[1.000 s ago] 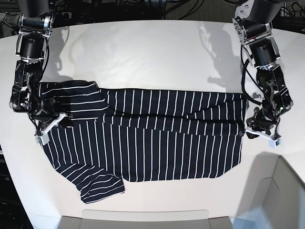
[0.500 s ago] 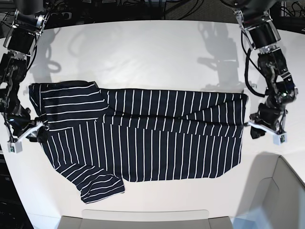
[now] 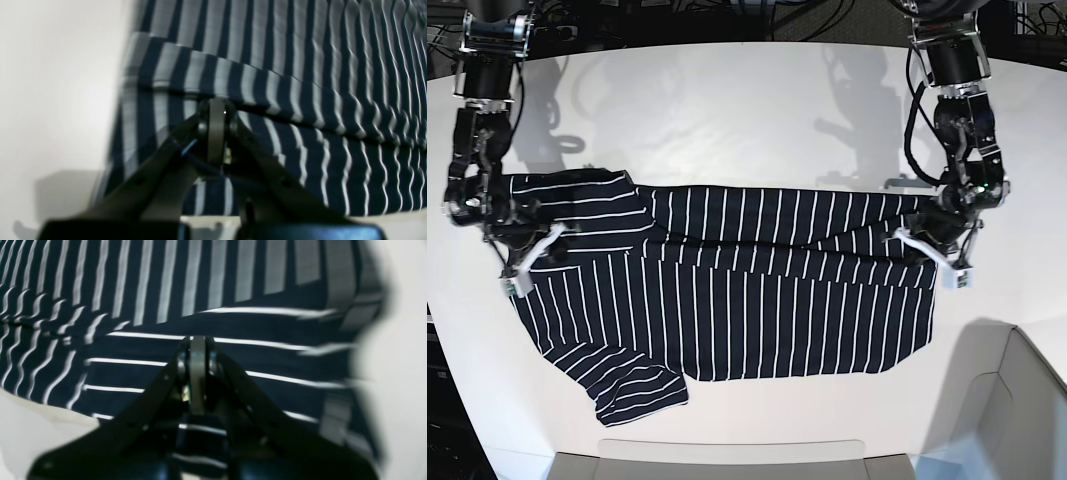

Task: Fold the T-shirt properly
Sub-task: 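Lower the folded collar edge onto the shirt body and release, then drag the folded shirt back toward the robot with both grippers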

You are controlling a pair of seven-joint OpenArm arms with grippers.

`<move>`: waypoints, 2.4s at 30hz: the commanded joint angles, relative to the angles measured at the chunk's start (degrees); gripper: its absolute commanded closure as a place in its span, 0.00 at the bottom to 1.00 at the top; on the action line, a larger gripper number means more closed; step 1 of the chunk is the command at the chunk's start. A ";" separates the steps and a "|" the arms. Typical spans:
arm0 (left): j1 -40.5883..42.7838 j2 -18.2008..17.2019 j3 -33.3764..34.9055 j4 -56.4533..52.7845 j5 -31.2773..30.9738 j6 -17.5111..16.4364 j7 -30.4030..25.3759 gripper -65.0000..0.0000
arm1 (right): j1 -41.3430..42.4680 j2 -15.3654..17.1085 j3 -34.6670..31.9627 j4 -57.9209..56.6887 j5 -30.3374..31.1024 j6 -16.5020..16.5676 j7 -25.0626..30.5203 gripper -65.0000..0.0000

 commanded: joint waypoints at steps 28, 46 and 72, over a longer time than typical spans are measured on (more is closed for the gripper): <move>27.83 -6.27 7.33 5.71 23.38 -0.17 1.88 1.00 | -23.78 5.76 -3.31 16.83 -5.85 0.10 0.97 1.00; 36.98 -3.02 -3.22 20.92 23.55 -0.08 2.76 1.00 | -33.63 5.94 1.70 27.29 -2.16 -0.16 0.88 1.00; 24.93 -3.37 -4.28 31.82 23.55 -0.17 11.81 1.00 | 13.14 -5.05 -7.88 -13.06 -25.36 -0.33 5.72 1.00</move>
